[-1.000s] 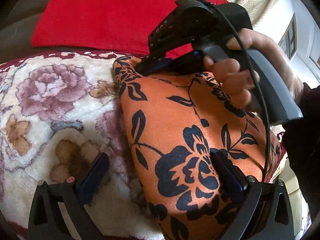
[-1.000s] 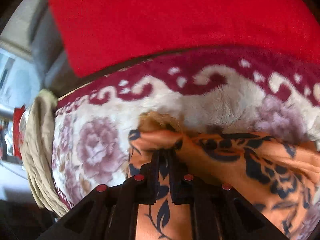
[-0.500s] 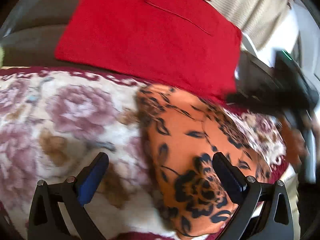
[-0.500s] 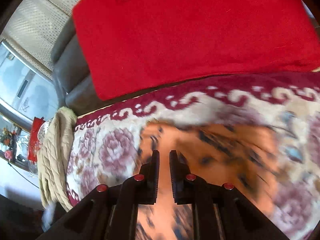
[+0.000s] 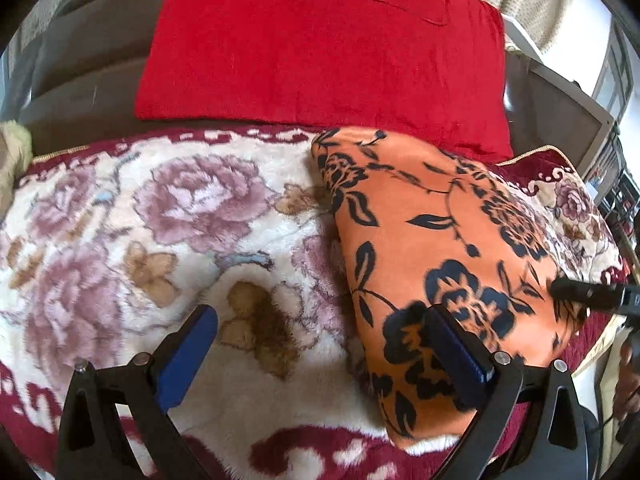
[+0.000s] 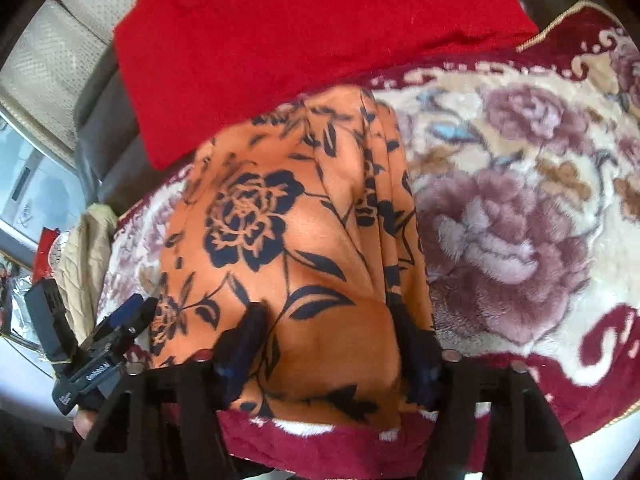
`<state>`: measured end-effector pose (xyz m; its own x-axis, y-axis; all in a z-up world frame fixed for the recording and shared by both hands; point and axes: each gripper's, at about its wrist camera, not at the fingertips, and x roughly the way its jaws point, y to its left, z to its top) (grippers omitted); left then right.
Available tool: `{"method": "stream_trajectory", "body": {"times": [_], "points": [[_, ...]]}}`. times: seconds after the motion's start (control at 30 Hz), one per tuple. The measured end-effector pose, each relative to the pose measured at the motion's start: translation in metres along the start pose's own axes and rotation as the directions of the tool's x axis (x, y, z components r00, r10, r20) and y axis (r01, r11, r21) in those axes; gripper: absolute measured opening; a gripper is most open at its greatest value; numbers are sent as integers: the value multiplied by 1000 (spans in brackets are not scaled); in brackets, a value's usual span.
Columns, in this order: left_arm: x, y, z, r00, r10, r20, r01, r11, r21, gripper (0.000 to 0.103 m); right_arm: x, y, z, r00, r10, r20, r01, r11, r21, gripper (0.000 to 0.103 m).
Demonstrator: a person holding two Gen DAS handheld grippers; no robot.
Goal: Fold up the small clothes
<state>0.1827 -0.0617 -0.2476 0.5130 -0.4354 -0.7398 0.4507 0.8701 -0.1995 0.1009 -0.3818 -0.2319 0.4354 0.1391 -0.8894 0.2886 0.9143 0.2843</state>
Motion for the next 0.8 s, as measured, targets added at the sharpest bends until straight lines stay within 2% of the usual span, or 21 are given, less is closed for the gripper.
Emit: {"method": "stream_trajectory", "body": {"times": [0.07,0.17,0.2,0.23,0.3,0.33,0.4,0.5,0.63,0.7,0.8], "points": [[-10,0,0,1000,-11,10,11,1000,3,103,-15,7,-2,999,-23,44,23,1000,-18,61],[-19,-8,-2,1000,21,22,-22,999,48,103,-34,15,-6,993,-35,114,42,997,-58,58],[-19,-13,-3,999,40,24,-42,996,84,103,-36,19,-10,992,-45,121,55,995,-81,42],[-18,-18,-5,998,60,18,-62,991,118,103,-35,25,-13,991,-57,120,69,993,-98,35],[-8,-28,-11,995,103,-19,-97,978,182,103,-26,30,-21,990,-101,98,114,985,-132,34],[-6,-30,-13,995,97,-30,-89,978,190,103,-15,27,-23,990,-127,62,134,982,-134,34],[-6,-28,-13,996,86,-32,-79,979,188,103,0,15,-27,992,-128,14,129,988,-86,34],[-8,-19,-9,997,53,-49,-46,990,135,103,-4,9,-24,994,-107,7,108,993,-53,35],[-30,-16,-3,999,15,46,-20,995,100,103,-23,14,-20,994,-101,36,103,993,-64,34],[-36,-20,-2,996,13,83,-22,995,102,103,-37,20,-18,993,-83,85,89,994,-60,35],[-28,-28,-1,998,36,59,-43,992,121,103,-45,31,-4,984,-89,151,103,991,-87,35]]}}
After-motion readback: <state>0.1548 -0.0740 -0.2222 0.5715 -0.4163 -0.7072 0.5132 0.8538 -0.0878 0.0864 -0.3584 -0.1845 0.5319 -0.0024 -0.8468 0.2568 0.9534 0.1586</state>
